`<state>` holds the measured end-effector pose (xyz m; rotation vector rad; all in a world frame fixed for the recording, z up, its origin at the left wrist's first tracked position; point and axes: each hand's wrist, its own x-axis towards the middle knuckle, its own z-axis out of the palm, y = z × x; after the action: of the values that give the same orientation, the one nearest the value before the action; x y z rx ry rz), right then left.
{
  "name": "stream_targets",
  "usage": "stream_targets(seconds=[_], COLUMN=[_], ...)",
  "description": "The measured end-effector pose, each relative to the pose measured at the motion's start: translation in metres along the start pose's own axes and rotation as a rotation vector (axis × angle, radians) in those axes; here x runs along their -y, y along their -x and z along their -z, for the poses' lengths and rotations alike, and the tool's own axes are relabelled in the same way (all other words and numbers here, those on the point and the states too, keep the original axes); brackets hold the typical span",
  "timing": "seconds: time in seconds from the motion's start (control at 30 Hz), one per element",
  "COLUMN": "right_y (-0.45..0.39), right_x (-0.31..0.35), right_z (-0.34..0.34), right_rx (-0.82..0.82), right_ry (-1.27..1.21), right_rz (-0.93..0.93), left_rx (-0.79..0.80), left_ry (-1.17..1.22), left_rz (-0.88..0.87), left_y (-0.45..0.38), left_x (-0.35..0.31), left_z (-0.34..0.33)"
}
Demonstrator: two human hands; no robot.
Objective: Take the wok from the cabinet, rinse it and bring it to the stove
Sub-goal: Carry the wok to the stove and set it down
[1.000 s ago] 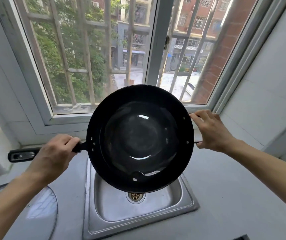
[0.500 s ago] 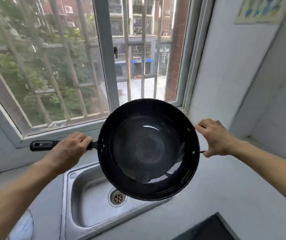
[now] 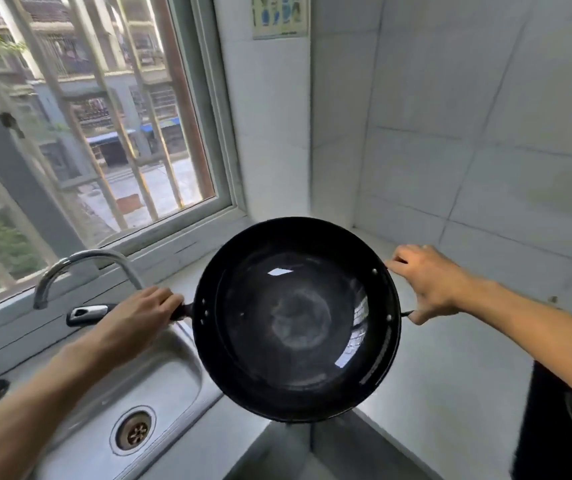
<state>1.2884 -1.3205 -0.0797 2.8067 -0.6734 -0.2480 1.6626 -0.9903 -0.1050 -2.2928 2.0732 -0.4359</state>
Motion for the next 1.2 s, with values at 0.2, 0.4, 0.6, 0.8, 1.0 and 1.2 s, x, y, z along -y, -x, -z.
stream_targets(seconds=[0.2,0.4,0.6,0.8,1.0,1.2], right_y=[0.145,0.311,0.472,0.617,0.781,0.933], right_x=[-0.024,-0.004,0.040,0.083,0.111,0.129], right_z=[-0.006,0.008,0.015,-0.004,-0.029,-0.047], right_rx=[0.113,0.239,0.306,0.339,0.355,0.357], right_ry=[0.031,0.048,0.014,-0.054,-0.094,-0.121], right_rz=[-0.302,-0.592,-0.823,-1.017,-1.156,-1.303], left_rx=[-0.127,-0.213,-0.200,-0.187,-0.163,-0.158], left_ry=[0.146,0.260,0.337,0.345,0.317,0.295], left_rz=[-0.227,-0.478,-0.722,-0.907,-1.040,-1.165], left_y=[-0.062,-0.094,-0.100,-0.089,-0.055,-0.006], left_x=[-0.072,-0.179,-0.296,-0.415,-0.571,-0.727], left_z=[-0.019,-0.020,0.017,0.058,0.102,0.147])
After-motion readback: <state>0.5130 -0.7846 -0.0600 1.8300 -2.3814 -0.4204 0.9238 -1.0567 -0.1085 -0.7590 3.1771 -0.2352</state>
